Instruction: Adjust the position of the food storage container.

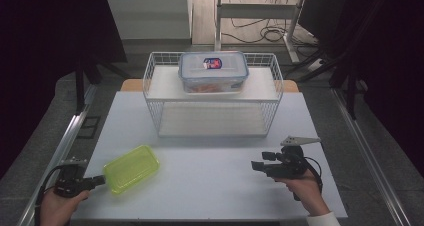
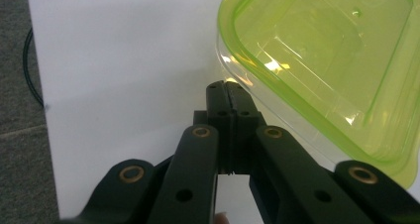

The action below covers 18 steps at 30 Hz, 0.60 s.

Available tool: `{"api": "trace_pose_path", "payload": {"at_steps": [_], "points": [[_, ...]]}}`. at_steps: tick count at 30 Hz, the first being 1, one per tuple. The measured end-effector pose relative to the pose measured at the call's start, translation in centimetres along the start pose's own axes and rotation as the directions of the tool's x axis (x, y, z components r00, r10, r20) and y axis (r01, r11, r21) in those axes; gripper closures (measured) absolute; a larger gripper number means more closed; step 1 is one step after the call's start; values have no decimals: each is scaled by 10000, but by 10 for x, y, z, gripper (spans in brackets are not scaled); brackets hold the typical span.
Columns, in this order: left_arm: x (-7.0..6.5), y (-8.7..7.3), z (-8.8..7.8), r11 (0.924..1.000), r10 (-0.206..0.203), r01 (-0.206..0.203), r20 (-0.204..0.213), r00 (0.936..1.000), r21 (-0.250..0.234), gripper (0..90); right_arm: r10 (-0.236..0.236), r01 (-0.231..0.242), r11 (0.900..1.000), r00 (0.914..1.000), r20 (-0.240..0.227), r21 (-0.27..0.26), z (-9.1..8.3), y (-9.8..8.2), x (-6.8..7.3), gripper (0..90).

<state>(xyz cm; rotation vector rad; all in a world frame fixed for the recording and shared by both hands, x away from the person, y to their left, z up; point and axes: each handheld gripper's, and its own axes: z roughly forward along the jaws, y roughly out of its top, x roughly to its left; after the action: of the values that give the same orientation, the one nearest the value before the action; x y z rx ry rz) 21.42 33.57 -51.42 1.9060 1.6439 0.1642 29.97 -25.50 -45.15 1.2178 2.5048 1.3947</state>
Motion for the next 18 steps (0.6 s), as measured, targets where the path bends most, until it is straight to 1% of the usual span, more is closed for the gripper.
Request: {"api": "trace_pose_path", "payload": {"at_steps": [6,11,14,18], "points": [[-3,14,5,9998,203,-203,40,9998,55,900,7,-7,10000,10000,-3,33,0,0,0,329],[-6,25,12,9995,294,-294,64,9995,106,900,-16,15,10000,10000,21,11,-1,-1,0,329],[-9,33,15,9994,342,-342,73,9994,93,900,-32,32,10000,10000,21,11,-1,-1,0,330],[-14,43,20,9986,514,-516,153,9986,129,900,-39,39,10000,10000,17,-1,-2,0,0,330]]}}
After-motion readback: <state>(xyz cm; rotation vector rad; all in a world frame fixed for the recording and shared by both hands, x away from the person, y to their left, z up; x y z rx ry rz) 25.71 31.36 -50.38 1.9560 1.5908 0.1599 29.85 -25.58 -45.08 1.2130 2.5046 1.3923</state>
